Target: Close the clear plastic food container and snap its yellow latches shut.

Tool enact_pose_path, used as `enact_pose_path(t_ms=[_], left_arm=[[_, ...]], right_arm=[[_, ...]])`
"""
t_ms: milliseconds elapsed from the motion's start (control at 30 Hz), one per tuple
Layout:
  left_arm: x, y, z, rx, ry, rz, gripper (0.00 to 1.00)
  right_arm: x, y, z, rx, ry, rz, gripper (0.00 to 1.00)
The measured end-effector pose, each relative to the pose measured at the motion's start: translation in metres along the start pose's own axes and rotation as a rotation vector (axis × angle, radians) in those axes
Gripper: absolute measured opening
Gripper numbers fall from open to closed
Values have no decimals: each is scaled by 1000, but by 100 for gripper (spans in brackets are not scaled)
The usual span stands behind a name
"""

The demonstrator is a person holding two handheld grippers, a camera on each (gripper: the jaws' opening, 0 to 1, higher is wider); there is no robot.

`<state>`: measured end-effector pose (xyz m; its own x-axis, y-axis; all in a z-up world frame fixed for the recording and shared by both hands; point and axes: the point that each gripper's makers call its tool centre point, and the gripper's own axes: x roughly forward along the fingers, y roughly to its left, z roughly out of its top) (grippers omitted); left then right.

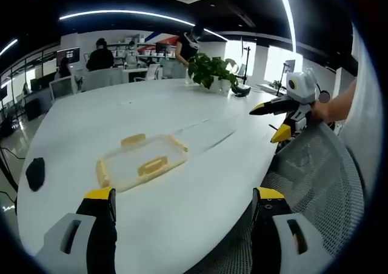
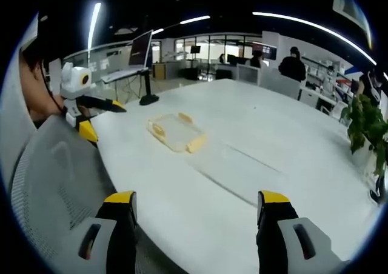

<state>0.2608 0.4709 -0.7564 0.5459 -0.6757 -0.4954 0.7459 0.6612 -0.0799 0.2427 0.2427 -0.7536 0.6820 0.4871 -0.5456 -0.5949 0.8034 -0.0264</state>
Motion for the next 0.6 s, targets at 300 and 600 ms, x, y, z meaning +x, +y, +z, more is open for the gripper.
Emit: enact_pose_path(t_ms=[300,600], left_arm=[[0,1,0,-4,3,6,94],[1,1,-1,-7,7,2,94]], right_arm=[[1,0,0,-1,2,4,82],[2,1,-1,1,8,7,82]])
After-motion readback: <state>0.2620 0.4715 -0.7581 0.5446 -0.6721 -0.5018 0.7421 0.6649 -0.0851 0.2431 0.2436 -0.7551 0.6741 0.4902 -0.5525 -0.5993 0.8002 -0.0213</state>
